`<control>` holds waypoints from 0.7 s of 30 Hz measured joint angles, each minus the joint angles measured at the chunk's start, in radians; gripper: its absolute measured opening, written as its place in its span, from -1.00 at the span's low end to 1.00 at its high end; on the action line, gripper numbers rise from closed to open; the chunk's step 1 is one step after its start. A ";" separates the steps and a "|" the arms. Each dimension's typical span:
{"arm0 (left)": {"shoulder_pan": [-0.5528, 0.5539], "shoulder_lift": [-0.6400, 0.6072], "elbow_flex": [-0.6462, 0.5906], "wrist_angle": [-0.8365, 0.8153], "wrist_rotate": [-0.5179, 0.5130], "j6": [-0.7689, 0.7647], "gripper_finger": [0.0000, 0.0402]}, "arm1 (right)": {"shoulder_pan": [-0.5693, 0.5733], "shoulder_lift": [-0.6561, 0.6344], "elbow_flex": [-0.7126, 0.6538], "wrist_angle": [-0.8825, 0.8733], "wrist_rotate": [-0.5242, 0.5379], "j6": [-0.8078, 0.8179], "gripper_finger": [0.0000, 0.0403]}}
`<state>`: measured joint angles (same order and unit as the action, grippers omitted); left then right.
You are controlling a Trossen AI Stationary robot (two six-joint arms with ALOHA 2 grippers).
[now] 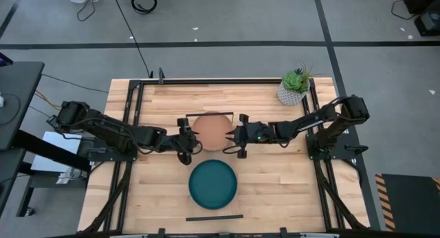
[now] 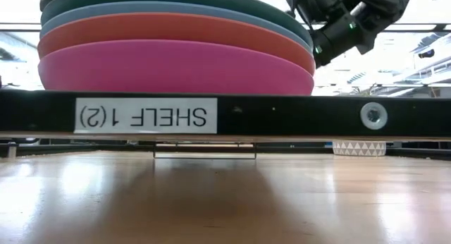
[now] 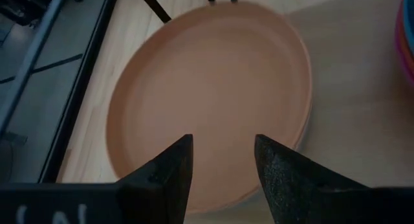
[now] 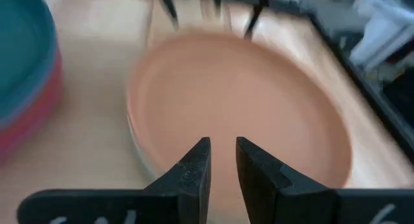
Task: Place and stack plates onto a shelf
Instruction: Stack the brown plate on top of the light orange plate on the shelf, then return to Home Position
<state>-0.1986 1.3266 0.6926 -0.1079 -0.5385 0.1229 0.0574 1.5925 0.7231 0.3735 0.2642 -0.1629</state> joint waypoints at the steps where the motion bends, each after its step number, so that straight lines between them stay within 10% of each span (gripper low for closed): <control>1: 0.000 0.000 0.000 -0.008 0.001 -0.002 -0.15 | 0.003 -0.005 0.008 0.003 0.000 -0.007 -0.61; 21: -0.110 -0.301 -0.260 0.150 -0.065 -0.138 -0.15 | 0.116 -0.425 -0.217 -0.109 0.166 0.033 -0.94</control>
<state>-0.3087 1.0256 0.4321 0.0419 -0.6031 -0.0149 0.1730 1.1675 0.5061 0.2648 0.4300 -0.1300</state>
